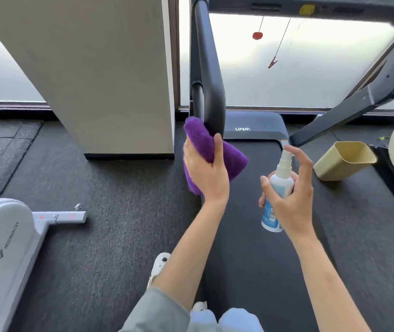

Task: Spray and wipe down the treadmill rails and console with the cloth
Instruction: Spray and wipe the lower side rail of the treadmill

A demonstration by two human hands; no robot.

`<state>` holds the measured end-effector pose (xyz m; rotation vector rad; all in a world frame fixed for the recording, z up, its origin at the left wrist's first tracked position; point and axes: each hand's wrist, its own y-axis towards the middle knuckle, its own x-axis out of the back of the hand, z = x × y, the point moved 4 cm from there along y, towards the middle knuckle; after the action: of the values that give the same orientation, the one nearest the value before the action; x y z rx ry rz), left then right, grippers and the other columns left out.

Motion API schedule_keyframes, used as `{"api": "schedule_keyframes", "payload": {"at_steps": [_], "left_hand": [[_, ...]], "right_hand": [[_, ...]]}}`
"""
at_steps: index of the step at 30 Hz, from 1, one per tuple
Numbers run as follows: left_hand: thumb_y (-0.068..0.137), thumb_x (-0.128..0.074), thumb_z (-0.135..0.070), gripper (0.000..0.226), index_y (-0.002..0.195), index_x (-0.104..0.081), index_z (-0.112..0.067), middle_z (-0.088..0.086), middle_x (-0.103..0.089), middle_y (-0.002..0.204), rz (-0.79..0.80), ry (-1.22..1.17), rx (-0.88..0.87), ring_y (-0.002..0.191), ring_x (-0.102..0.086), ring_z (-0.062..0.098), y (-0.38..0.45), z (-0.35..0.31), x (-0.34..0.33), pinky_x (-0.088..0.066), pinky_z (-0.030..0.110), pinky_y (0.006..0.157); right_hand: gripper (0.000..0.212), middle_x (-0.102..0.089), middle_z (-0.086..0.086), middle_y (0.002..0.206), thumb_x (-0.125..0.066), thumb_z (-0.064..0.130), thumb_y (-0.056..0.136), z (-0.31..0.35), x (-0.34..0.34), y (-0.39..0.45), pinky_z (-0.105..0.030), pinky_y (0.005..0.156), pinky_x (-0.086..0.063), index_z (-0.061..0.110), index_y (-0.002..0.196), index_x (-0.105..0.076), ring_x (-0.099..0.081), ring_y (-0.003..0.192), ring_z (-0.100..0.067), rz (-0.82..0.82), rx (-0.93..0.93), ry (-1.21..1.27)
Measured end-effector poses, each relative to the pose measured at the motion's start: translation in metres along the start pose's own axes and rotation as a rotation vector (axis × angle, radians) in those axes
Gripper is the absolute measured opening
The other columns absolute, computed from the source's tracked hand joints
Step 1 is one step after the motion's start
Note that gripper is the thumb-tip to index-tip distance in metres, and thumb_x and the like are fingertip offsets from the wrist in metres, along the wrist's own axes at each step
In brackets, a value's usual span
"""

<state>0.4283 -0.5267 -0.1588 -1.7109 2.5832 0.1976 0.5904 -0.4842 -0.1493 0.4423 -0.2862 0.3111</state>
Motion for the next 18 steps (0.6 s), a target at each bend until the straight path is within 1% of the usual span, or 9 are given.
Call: {"api": "schedule_keyframes", "payload": {"at_steps": [3, 5, 8, 10, 12, 14, 16, 17, 18], "left_hand": [[0.085, -0.069, -0.042, 0.066, 0.141, -0.046, -0.014, -0.001, -0.059, 0.131, -0.024, 0.183, -0.166, 0.118, -0.058, 0.019, 0.017, -0.026, -0.007, -0.039, 0.026, 0.099], [0.079, -0.075, -0.042, 0.077, 0.143, -0.042, -0.016, -0.002, -0.058, 0.134, -0.023, 0.314, -0.269, 0.115, -0.060, 0.019, 0.030, -0.042, -0.015, -0.037, 0.024, 0.090], [0.076, -0.075, -0.038, 0.077, 0.143, -0.041, -0.020, -0.003, -0.062, 0.126, -0.003, 0.422, -0.298, 0.103, -0.063, 0.019, 0.041, -0.052, -0.022, -0.040, 0.025, 0.085], [0.077, -0.074, -0.039, 0.074, 0.141, -0.043, -0.019, -0.003, -0.064, 0.120, -0.020, 0.452, -0.316, 0.097, -0.065, 0.020, 0.043, -0.053, -0.022, -0.041, 0.025, 0.082], [0.076, -0.075, -0.045, 0.073, 0.137, -0.047, -0.019, -0.004, -0.067, 0.115, -0.042, 0.434, -0.345, 0.092, -0.066, 0.018, 0.046, -0.052, -0.020, -0.039, 0.020, 0.078], [0.072, -0.075, -0.055, 0.075, 0.134, -0.049, -0.020, -0.007, -0.068, 0.110, -0.031, 0.351, -0.358, 0.089, -0.066, 0.014, 0.049, -0.048, -0.018, -0.038, 0.011, 0.077], [0.065, -0.074, -0.064, 0.084, 0.133, -0.049, -0.022, -0.009, -0.067, 0.115, 0.009, 0.264, -0.342, 0.092, -0.065, 0.008, 0.046, -0.039, -0.014, -0.037, 0.002, 0.078], [0.061, -0.075, -0.065, 0.088, 0.133, -0.048, -0.023, -0.012, -0.067, 0.116, 0.043, 0.213, -0.309, 0.093, -0.064, 0.005, 0.046, -0.031, -0.011, -0.039, 0.002, 0.081], [0.058, -0.076, -0.064, 0.088, 0.132, -0.050, -0.024, -0.015, -0.067, 0.113, 0.095, 0.143, -0.245, 0.094, -0.064, 0.004, 0.048, -0.022, -0.009, -0.042, 0.006, 0.083]], "right_hand": [[0.071, -0.061, -0.002, 0.076, -0.069, -0.005, 0.087, 0.002, -0.001, -0.002, -0.040, 0.049, -0.057, 0.046, 0.126, -0.039, -0.063, 0.044, -0.023, -0.001, 0.010, 0.008], [0.070, -0.061, -0.003, 0.073, -0.069, -0.005, 0.087, 0.003, -0.002, -0.001, -0.039, 0.049, -0.057, 0.045, 0.127, -0.040, -0.062, 0.043, -0.022, -0.002, 0.015, 0.013], [0.072, -0.060, -0.002, 0.073, -0.069, -0.005, 0.087, 0.005, -0.001, 0.006, -0.039, 0.049, -0.057, 0.049, 0.125, -0.039, -0.062, 0.043, -0.022, -0.006, 0.022, 0.019], [0.070, -0.060, -0.001, 0.075, -0.068, -0.005, 0.087, 0.007, 0.000, 0.012, -0.039, 0.049, -0.057, 0.046, 0.126, -0.039, -0.062, 0.043, -0.022, -0.012, 0.027, 0.020], [0.070, -0.060, 0.000, 0.075, -0.068, -0.005, 0.087, 0.009, -0.001, 0.018, -0.039, 0.049, -0.057, 0.045, 0.125, -0.039, -0.062, 0.043, -0.022, -0.020, 0.028, 0.020], [0.070, -0.059, -0.001, 0.075, -0.068, -0.005, 0.087, 0.010, -0.004, 0.024, -0.040, 0.050, -0.056, 0.046, 0.125, -0.039, -0.062, 0.043, -0.022, -0.026, 0.025, 0.016], [0.071, -0.059, -0.002, 0.074, -0.068, -0.005, 0.087, 0.011, -0.008, 0.026, -0.042, 0.049, -0.056, 0.047, 0.125, -0.039, -0.062, 0.042, -0.023, -0.031, 0.013, 0.025], [0.072, -0.059, -0.002, 0.074, -0.068, -0.006, 0.087, 0.012, -0.009, 0.026, -0.043, 0.049, -0.056, 0.048, 0.125, -0.039, -0.061, 0.042, -0.023, -0.043, 0.009, 0.033], [0.073, -0.059, -0.003, 0.074, -0.068, -0.006, 0.087, 0.012, -0.010, 0.026, -0.043, 0.049, -0.056, 0.050, 0.124, -0.039, -0.061, 0.042, -0.024, -0.048, 0.005, 0.038]]}}
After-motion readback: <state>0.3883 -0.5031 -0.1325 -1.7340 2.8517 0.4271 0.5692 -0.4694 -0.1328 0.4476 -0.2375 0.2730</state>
